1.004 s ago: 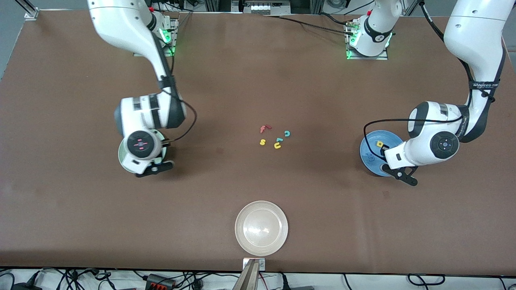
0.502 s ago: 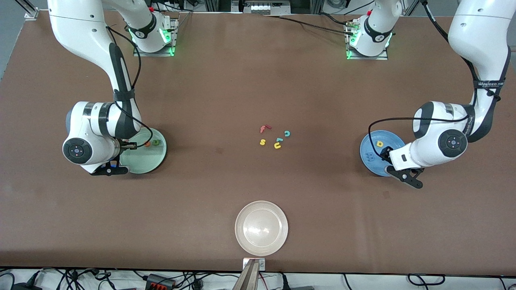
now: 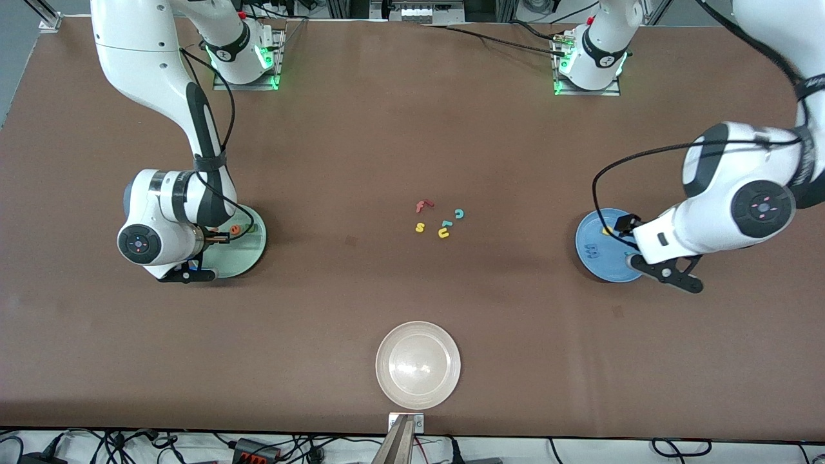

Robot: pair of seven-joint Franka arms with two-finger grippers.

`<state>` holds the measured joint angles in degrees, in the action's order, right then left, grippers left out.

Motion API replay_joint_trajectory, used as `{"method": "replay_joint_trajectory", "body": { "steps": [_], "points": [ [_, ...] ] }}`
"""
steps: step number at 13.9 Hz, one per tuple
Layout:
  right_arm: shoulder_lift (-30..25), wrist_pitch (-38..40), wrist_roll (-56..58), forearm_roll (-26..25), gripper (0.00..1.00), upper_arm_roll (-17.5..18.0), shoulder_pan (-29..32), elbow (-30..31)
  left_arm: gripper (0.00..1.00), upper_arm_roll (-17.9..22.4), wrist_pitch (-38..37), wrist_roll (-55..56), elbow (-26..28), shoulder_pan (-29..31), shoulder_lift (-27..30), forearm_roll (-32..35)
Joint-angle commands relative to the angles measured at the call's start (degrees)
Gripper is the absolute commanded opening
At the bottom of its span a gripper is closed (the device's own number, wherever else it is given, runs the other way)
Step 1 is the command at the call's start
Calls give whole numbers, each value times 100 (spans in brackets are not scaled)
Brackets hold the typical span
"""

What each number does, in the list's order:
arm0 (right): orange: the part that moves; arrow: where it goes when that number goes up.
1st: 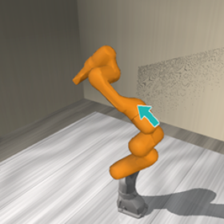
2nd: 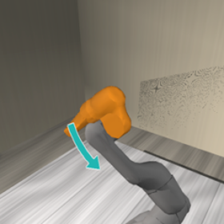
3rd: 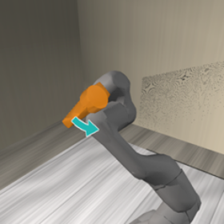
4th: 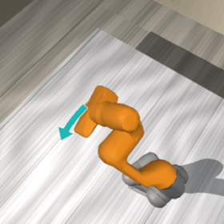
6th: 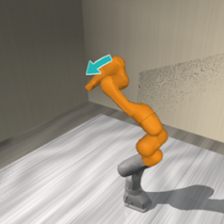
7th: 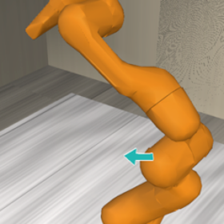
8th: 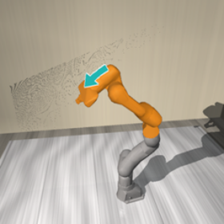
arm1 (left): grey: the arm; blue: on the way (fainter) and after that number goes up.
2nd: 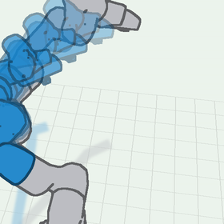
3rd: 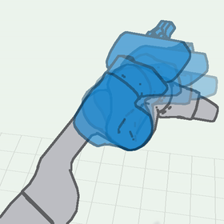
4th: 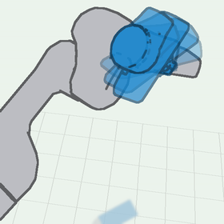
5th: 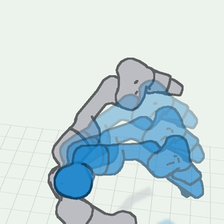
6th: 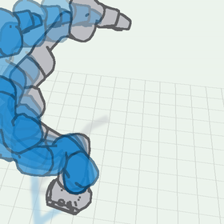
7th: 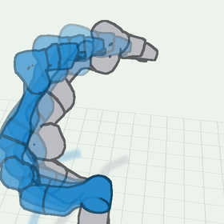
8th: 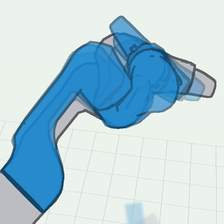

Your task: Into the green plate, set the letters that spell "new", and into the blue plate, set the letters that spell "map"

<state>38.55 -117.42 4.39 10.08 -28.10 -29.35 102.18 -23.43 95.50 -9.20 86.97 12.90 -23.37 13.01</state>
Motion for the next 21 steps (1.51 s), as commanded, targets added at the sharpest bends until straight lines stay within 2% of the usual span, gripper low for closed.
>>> {"method": "replay_joint_trajectory", "body": {
  "steps": [1, 3, 5, 6, 7, 8, 9, 11, 13, 14, 15, 16, 17, 18, 20, 21],
  "points": [
    [-277, 174, -96, 91, 100, -11, -27, -58, 100, -250, -1275, 295, -1126, 19, -46, 17],
    [-462, 508, -62, 82, 100, -107, 16, -294, 100, -242, -1700, 287, -1541, 2, 51, -35],
    [-480, 1078, -35, 82, 100, -318, 17, -794, 100, -23, -1684, 331, -1429, -182, 533, -255],
    [-489, 1412, -78, 82, 100, -388, 17, -1066, 100, 526, -1632, 322, -1359, -479, 753, -516],
    [-489, 1606, -79, 82, 100, -407, 43, -1321, 100, 1298, -1449, 331, -1184, -951, 1007, -928],
    [-489, 1695, -70, 82, 100, -459, 52, -1498, 100, 1932, -1220, 322, -895, -1339, 1245, -1271],
    [-489, 1696, -61, 91, 100, -538, 52, -1639, 100, 2399, -905, 331, -440, -1639, 1551, -1553],
    [-507, 1705, -35, 388, 100, -600, 52, -1737, 100, 2474, -123, 348, 361, -1651, 2097, -1356],
    [-576, 1705, -52, 784, 100, -740, 8, -1754, 100, 2466, 152, 392, 636, -1572, 2284, -1231],
    [-603, 1731, -183, 811, 100, -671, 43, -1781, 100, 2370, 162, 375, 724, -1484, 2301, -1231],
    [-725, 1714, -576, 768, 100, -462, 217, -1790, 100, 2265, 162, 375, 873, -1405, 2415, -1231],
    [-961, 1688, -1015, 637, 100, 123, 636, -1790, 100, 2229, 170, 383, 1040, -1404, 2581, -1222],
    [-1147, 1653, -1280, 244, 100, 625, 928, -1790, 100, 2220, 171, 383, 1137, -1404, 2661, -1161],
    [-1392, 1617, -1518, -203, 100, 944, 1079, -1772, 100, 2132, 162, 383, 1164, -1378, 2679, -1143],
    [-1849, 1635, -1564, -462, 100, 1436, 1561, -1781, 100, 1939, 153, 383, 1156, -1220, 2680, -1117],
    [-2078, 1670, -1555, -567, 100, 1848, 1972, -1781, 100, 1938, 101, 305, 1138, -1228, 2671, -1117]
  ]
}}
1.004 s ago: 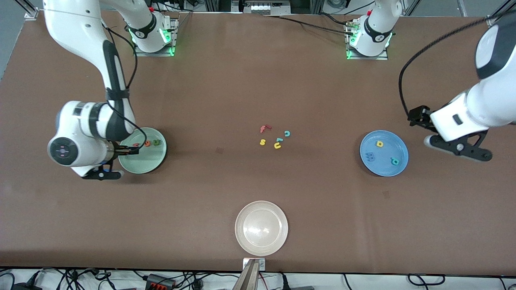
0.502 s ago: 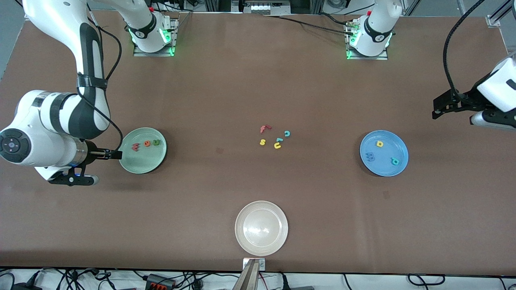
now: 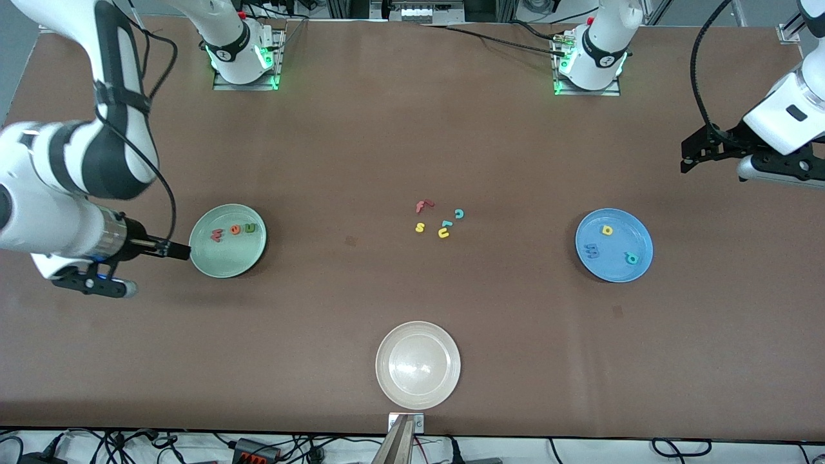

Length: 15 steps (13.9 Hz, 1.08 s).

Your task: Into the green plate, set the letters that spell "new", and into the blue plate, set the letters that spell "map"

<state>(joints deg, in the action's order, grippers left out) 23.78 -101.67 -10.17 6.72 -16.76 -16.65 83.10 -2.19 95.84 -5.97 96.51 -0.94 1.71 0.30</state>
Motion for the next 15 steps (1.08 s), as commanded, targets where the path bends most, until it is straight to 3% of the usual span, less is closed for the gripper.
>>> {"method": "replay_joint_trajectory", "body": {
  "steps": [1, 2, 7, 8, 11, 15],
  "points": [
    [-803, 103, -99, -450, 100, 1170, 1124, 136, 100, -185, -3, -45, 167, 146, 163, 146],
    [-979, 103, -73, -679, 100, 1444, 1424, 128, 100, -185, -13, -2, 140, 164, 137, 146],
    [-1639, 533, 610, -743, 100, 1491, 2032, 137, 100, -185, -39, 16, 53, 199, 58, 146],
    [-1658, 630, 813, -743, 100, 1465, 2138, 128, 100, -185, -39, 17, 52, 199, 58, 146],
    [-1693, 622, 1148, -760, 100, 956, 1850, 128, 100, -203, -39, 25, 26, 146, 58, 146],
    [-1693, 639, 1254, -804, 100, 999, 1876, 119, 100, -203, -109, 17, -27, 146, 49, 155]
  ]
}}
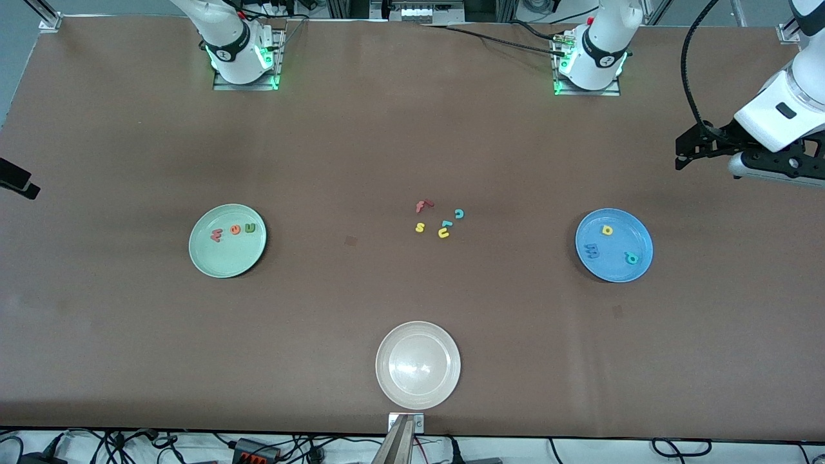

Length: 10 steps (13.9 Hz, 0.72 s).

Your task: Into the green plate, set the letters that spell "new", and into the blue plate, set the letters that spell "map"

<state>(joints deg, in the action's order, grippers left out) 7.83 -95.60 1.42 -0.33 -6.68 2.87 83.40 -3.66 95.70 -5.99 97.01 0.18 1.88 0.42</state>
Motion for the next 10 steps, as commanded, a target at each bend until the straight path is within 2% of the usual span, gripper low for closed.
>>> {"method": "replay_joint_trajectory", "body": {
  "steps": [1, 6, 10],
  "points": [
    [-97, 42, 104, -124, 100, 0, -102, 106, 100, -56, -174, 19, -94, 35, 32, 143],
    [-598, 59, -133, -134, 100, 26, -120, 800, 100, -65, -192, 28, -103, 18, 14, 143],
    [-783, -64, -125, -134, 100, 26, -120, 1055, 100, -74, -201, 19, -103, 18, 14, 143]
  ]
}}
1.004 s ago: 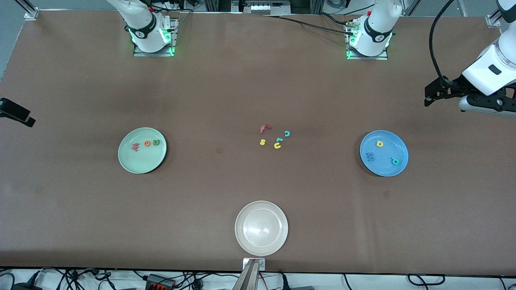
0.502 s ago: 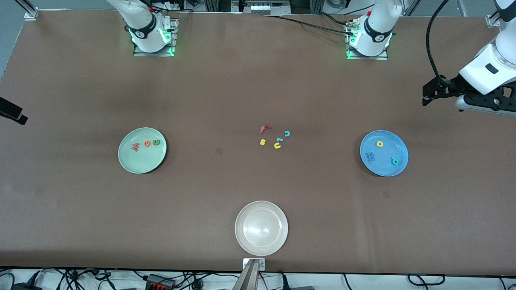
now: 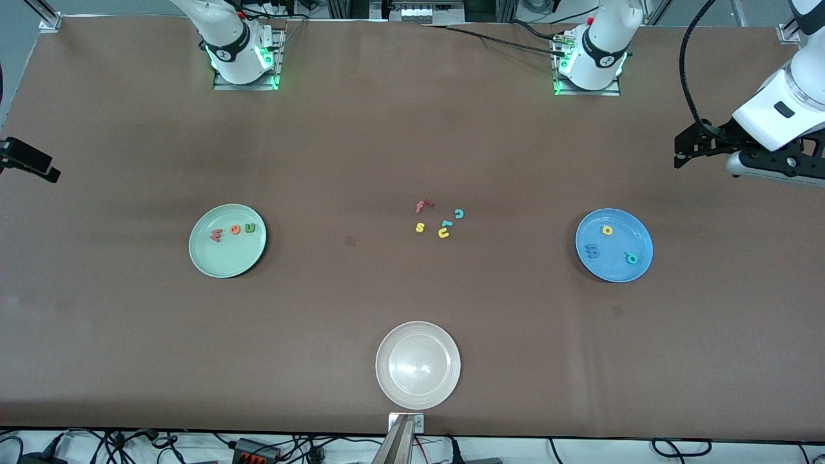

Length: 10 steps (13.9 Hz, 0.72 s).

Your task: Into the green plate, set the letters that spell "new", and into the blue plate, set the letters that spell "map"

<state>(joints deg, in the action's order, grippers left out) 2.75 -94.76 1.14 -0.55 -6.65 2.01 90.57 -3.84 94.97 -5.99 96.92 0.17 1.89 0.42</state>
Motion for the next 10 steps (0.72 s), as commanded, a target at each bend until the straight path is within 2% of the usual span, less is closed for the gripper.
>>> {"method": "replay_joint_trajectory", "body": {
  "steps": [1, 10],
  "points": [
    [-283, -192, -53, -112, 100, 23, -26, 373, 100, -56, -137, 19, -94, 18, 14, 143],
    [-240, -219, 0, -130, 100, 14, -8, 383, 100, -47, -163, 19, -94, 27, 14, 143]
  ]
}}
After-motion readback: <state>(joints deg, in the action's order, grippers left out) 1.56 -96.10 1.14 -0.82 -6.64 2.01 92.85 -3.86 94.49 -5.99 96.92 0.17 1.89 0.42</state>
